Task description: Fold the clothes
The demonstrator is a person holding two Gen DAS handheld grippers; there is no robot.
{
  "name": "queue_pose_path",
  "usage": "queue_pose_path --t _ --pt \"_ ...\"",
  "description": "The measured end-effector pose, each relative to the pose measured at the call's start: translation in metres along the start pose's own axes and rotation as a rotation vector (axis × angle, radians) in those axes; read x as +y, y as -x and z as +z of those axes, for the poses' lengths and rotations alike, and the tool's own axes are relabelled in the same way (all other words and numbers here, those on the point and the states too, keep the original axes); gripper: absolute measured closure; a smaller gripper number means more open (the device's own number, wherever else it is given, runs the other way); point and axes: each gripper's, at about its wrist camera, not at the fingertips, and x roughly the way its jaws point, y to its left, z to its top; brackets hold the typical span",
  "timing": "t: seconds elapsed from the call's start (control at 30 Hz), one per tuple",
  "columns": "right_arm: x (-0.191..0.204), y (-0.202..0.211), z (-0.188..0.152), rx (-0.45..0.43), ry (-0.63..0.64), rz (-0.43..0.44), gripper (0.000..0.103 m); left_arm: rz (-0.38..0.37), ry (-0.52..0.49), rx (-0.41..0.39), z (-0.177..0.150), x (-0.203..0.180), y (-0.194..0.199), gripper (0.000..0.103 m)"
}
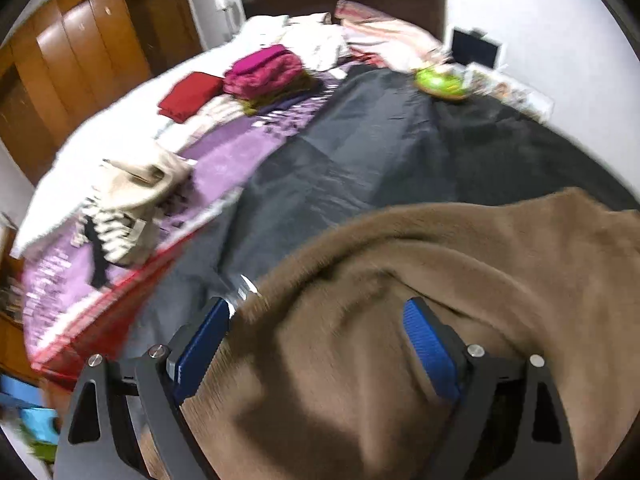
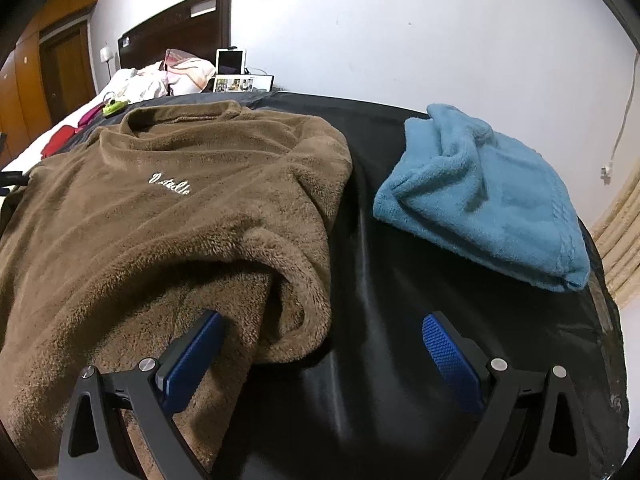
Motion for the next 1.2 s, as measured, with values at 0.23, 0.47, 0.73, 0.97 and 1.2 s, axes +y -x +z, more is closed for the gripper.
queue_pose_path --t 0.23,0.47,0.73,0.97,1.2 --pt "0.007 0.005 -0.001 -0.008 0.024 -0.012 0.002 -0.252 -0.056 -0.005 -0.036 -0.032 0.056 0.011" --pt "0.008 0.020 -0.012 -0.011 0.044 -0.025 0.002 -0.546 -0.257 0.021 -0.086 -0.105 0.118 0.011" --pt "-0.004 0.034 -0.027 -0.018 0.015 -0.050 0.002 -0.867 -0.506 0.053 -0.147 -0.185 0.189 0.011" --pt "-0.010 0.034 -0.031 -0.027 -0.015 -0.042 0.002 -1.054 -0.791 0.082 -0.221 -0.245 0.244 0.007" --pt "-0.016 0.034 -0.027 -0.055 -0.032 -0.018 0.002 -1.074 -0.904 0.112 -0.259 -0.285 0.251 0.004"
